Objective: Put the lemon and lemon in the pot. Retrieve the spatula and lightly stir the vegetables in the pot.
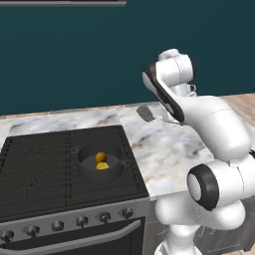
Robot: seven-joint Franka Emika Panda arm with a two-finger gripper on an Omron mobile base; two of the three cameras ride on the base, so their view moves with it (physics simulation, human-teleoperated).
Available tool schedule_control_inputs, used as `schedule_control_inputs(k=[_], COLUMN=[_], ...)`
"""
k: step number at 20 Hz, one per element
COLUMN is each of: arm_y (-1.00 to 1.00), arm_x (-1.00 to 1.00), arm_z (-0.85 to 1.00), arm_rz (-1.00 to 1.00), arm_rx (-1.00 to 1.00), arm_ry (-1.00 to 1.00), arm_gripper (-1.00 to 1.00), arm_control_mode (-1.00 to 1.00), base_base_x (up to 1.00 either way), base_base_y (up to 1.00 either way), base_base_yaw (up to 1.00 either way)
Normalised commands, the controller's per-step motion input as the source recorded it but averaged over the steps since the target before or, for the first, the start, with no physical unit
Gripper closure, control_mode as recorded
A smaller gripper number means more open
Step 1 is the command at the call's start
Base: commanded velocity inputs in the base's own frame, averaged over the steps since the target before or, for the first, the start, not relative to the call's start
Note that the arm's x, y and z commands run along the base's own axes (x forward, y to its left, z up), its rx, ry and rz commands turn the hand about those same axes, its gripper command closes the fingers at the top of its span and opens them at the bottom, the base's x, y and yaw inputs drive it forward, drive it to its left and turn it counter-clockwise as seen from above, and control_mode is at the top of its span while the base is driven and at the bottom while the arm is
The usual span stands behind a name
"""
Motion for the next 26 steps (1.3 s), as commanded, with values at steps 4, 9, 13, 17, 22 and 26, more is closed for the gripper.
schedule_control_inputs(k=[4,9,13,17,22,26], arm_y=[0.25,0.16,0.17,0.07,0.14,0.14], arm_x=[0.12,-0.08,0.0,0.11,0.59,0.94], arm_z=[-0.24,-0.37,-0.07,0.0,0.0,0.0], arm_rz=[0.38,0.32,0.31,0.33,0.33,0.22], arm_rx=[-0.02,0.03,0.05,0.05,0.0,0.0], arm_ry=[0.09,-0.04,-0.08,0.0,0.07,0.02], arm_gripper=[1.0,1.0,1.0,1.0,1.0,1.0], arm_control_mode=[-1.0,-1.0,-1.0,-1.0,-1.0,-1.0], base_base_x=[0.0,0.0,0.0,0.0,0.0,0.0], base_base_y=[0.0,0.0,0.0,0.0,0.0,0.0], base_base_yaw=[0.0,0.0,0.0,0.0,0.0,0.0])
